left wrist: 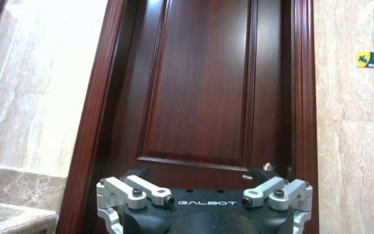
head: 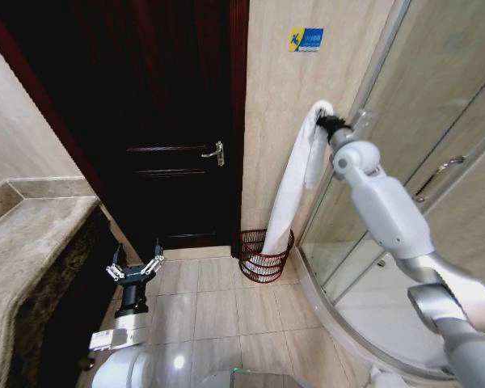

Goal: Discard the used towel into the hamper.

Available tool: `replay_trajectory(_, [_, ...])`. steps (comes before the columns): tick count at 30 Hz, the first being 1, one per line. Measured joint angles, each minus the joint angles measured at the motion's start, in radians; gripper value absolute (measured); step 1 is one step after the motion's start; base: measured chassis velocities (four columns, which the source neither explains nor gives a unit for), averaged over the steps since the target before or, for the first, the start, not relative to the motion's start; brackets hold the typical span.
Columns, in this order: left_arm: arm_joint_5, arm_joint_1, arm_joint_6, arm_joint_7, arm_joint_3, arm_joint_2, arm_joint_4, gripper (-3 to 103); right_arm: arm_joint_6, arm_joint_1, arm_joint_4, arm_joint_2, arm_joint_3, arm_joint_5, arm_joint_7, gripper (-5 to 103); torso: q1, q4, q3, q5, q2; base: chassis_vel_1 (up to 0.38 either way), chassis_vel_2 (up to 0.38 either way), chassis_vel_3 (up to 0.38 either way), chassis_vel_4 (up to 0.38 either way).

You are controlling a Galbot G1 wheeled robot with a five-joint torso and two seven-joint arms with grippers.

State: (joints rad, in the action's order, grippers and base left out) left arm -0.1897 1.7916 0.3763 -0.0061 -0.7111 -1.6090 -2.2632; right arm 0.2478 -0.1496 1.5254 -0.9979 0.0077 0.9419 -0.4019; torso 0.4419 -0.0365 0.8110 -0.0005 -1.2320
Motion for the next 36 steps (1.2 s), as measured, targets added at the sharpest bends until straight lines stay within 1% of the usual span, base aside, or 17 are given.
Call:
replay_trajectory(7, [-0.003, 0.014, 0.012, 0.0, -0.006, 0.0, -0.001, 100, 0.001, -0.069, 0.047, -0.009, 0.011, -0.019, -0.012, 5, -0.014, -0.0002, -0.019, 0.0003, 0.033, 0.0, 0.0, 0.0, 0.0])
replay_trajectory(9, [-0.003, 0.016, 0.015, 0.0, -0.006, 0.0, -0.001, 100, 0.001, -0.132, 0.08, -0.008, 0.033, -0.049, -0.011, 5, -0.022, -0.0002, -0.027, 0.0003, 0.049, 0.0, 0.0, 0.0, 0.0])
replay_trajectory(11, [-0.003, 0.016, 0.015, 0.0, -0.006, 0.0, -0.001, 100, 0.001, -0.15, 0.088, -0.008, 0.039, -0.057, -0.009, 5, -0.024, 0.0, -0.029, 0.0004, 0.053, 0.0, 0.0, 0.0, 0.0])
replay_trajectory(14, [0.001, 0.017, 0.017, 0.0, -0.004, 0.0, -0.001, 100, 0.006, -0.272, 0.143, 0.001, 0.078, -0.092, 0.004, 5, -0.034, 0.0003, -0.042, 0.0006, 0.076, 0.0, 0.0, 0.0, 0.0])
replay_trajectory(15, [0.001, 0.017, 0.017, 0.0, -0.004, 0.0, -0.001, 100, 0.006, -0.272, 0.143, 0.001, 0.078, -0.092, 0.004, 5, -0.034, 0.0003, -0.042, 0.0006, 0.076, 0.0, 0.0, 0.0, 0.0])
replay_trajectory(18, [0.006, 0.016, 0.018, 0.003, -0.003, 0.001, -0.002, 100, 0.013, -0.375, 0.192, 0.002, 0.116, -0.124, 0.018, 5, -0.043, 0.0001, -0.052, 0.0006, 0.096, 0.0, 0.0, 0.0, 0.0])
replay_trajectory(22, [0.007, 0.017, 0.018, 0.007, -0.003, 0.001, -0.004, 100, 0.015, -0.445, 0.233, -0.008, 0.147, -0.15, 0.021, 5, -0.049, 0.0001, -0.06, 0.0006, 0.11, 0.0, 0.0, 0.0, 0.0])
replay_trajectory(24, [0.008, 0.017, 0.016, 0.008, -0.002, 0.001, -0.004, 100, 0.015, -0.516, 0.277, -0.024, 0.179, -0.185, 0.029, 5, -0.056, 0.0, -0.069, 0.0004, 0.124, 0.0, 0.0, 0.0, 0.0])
replay_trajectory(26, [0.008, 0.017, 0.015, 0.009, -0.002, 0.001, -0.004, 100, 0.015, -0.546, 0.293, -0.031, 0.191, -0.198, 0.033, 5, -0.058, 0.0, -0.071, 0.0004, 0.129, 0.0, 0.0, 0.0, 0.0])
replay_trajectory(28, [0.008, 0.015, 0.01, 0.011, -0.003, 0.001, -0.004, 100, 0.009, -0.628, 0.333, -0.047, 0.219, -0.235, 0.038, 5, -0.065, 0.0, -0.079, 0.0002, 0.145, 0.0, 0.0, 0.0, 0.0])
replay_trajectory(29, [0.008, 0.015, 0.01, 0.011, -0.003, 0.001, -0.004, 100, 0.009, -0.628, 0.333, -0.047, 0.219, -0.235, 0.038, 5, -0.065, 0.0, -0.079, 0.0002, 0.145, 0.0, 0.0, 0.0, 0.0])
replay_trajectory(31, [0.008, 0.016, 0.008, 0.011, -0.004, 0.001, -0.007, 100, -0.001, -0.689, 0.358, -0.059, 0.236, -0.263, 0.042, 5, -0.071, 0.0001, -0.086, 0.0004, 0.157, 0.0, 0.0, 0.0, 0.0])
replay_trajectory(32, [0.008, 0.018, 0.008, 0.011, -0.004, 0.001, -0.008, 100, -0.01, -0.734, 0.376, -0.068, 0.247, -0.293, 0.047, 5, -0.075, 0.0002, -0.091, 0.0007, 0.166, 0.0, 0.0, 0.0, 0.0])
replay_trajectory(33, [0.009, 0.019, 0.008, 0.011, -0.005, 0.001, -0.008, 100, -0.017, -0.758, 0.386, -0.073, 0.254, -0.312, 0.051, 5, -0.077, 0.0001, -0.094, 0.0006, 0.172, 0.0, 0.0, 0.0, 0.0])
replay_trajectory(35, [0.009, 0.02, 0.009, 0.011, -0.005, 0.001, -0.007, 100, -0.02, -0.768, 0.39, -0.074, 0.256, -0.319, 0.053, 5, -0.078, 0.0001, -0.096, 0.0004, 0.174, 0.0, 0.0, 0.0, 0.0])
replay_trajectory(36, [0.009, 0.024, 0.011, 0.011, -0.006, 0.001, -0.005, 100, -0.03, -0.806, 0.406, -0.082, 0.267, -0.347, 0.061, 5, -0.084, 0.0002, -0.102, 0.0005, 0.186, 0.0, 0.0, 0.0, 0.0])
